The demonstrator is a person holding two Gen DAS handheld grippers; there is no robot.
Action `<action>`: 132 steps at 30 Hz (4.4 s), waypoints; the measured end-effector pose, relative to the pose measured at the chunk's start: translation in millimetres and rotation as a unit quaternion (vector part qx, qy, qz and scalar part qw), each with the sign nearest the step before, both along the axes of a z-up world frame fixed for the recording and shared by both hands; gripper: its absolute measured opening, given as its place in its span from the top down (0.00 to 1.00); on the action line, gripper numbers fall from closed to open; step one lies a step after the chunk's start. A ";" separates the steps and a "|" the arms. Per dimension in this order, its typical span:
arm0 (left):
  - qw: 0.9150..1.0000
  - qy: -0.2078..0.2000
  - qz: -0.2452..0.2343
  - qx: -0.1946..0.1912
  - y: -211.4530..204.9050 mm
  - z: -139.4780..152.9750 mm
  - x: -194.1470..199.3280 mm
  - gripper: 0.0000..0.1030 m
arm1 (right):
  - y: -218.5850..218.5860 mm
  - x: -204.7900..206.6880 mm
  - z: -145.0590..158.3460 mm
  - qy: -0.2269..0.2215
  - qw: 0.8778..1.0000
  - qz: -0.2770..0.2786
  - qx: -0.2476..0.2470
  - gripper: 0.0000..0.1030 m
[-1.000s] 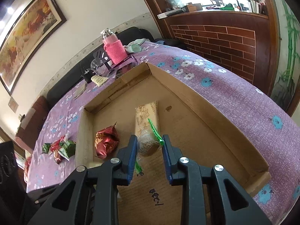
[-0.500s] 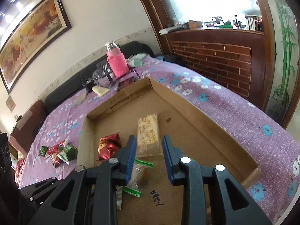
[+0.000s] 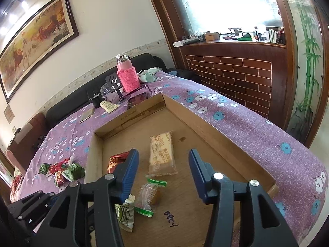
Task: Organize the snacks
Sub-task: 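Lower both packets into the box and open both grippers, then withdraw both grippers from the box toward the snack pile, then grasp the green 'Peas Original' packet with the left gripper, then grasp the red snack bag with the right gripper while left holds peas packet, then carry the red bag with the right gripper over the cardboard box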
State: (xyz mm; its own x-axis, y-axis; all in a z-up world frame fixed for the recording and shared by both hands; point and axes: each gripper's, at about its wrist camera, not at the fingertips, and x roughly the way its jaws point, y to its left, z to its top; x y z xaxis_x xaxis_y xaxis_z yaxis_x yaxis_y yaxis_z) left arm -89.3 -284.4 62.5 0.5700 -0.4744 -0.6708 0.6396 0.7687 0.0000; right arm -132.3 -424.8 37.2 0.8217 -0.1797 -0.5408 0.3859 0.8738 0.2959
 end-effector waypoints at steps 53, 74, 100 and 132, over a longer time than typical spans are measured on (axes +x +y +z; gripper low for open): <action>0.929 0.137 0.343 -0.006 277.0 -42.6 228.2 0.68 | 62.9 16.2 56.1 0.016 0.992 0.118 -0.039 0.51; 0.937 0.107 0.327 -0.059 291.0 -12.5 212.2 0.68 | 196.1 172.9 -28.3 0.241 0.912 0.323 0.082 0.51; 0.930 0.110 0.341 -0.082 306.5 -8.9 212.2 0.68 | 316.2 119.7 -31.8 0.232 0.845 0.482 -0.001 0.52; 0.967 0.091 0.227 -0.064 236.6 -9.3 183.4 0.68 | 215.5 166.5 5.5 0.048 0.964 0.260 -0.031 0.73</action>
